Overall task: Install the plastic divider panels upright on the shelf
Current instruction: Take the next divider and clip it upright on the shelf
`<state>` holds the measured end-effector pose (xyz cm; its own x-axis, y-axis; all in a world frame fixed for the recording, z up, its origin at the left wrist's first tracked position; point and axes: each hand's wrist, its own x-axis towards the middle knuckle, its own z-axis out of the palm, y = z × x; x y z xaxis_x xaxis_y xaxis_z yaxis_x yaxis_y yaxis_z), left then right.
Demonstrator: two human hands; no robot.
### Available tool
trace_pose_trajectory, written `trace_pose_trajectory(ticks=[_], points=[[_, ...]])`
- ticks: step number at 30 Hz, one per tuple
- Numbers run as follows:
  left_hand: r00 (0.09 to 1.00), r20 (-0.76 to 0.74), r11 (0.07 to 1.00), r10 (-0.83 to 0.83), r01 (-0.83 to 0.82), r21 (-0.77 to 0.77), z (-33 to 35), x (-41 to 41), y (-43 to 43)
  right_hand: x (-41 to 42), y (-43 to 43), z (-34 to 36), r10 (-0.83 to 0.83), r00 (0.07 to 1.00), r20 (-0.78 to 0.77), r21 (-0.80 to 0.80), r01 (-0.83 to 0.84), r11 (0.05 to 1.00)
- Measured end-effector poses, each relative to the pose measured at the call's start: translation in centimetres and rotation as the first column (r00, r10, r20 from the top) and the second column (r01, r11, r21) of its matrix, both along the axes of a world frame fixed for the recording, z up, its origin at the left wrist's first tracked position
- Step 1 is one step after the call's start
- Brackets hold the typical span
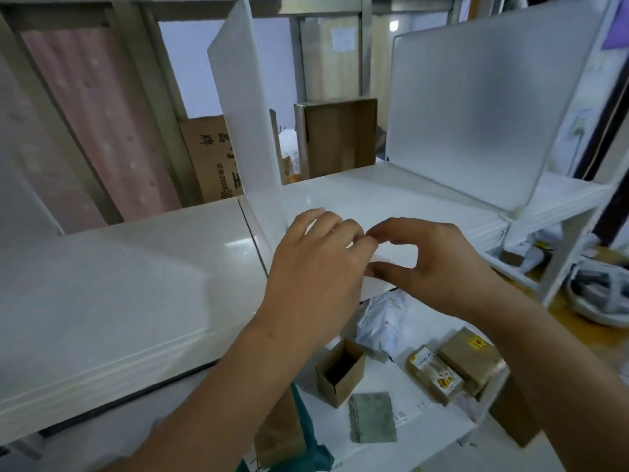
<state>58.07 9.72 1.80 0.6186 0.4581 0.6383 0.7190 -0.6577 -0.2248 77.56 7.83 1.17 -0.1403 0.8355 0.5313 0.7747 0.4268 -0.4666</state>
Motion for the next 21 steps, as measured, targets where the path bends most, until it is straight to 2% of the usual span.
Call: trace_pose_trajectory(ticks=[7, 12, 21], points=[[0.974, 0.139, 0.984, -0.177, 0.175, 0.028, -1.1, 6.5, 2.0, 6.2, -2.5, -1.2, -0.164, 0.983, -0.081, -0.018, 0.163, 0.986], [0.957, 0.139, 0.967, -0.255, 0.254, 0.022, -1.7, 11.4, 2.4, 11.0, -4.6, -1.1, -0.24, 0.964, -0.117, -0.077, 0.232, 0.97], [0.962, 0.061, 0.964, -0.265, 0.266, -0.016, -1.7, 20.5, 0.5, 20.2, -8.3, -0.7, -0.275, 0.952, -0.135, -0.11, 0.261, 0.959]])
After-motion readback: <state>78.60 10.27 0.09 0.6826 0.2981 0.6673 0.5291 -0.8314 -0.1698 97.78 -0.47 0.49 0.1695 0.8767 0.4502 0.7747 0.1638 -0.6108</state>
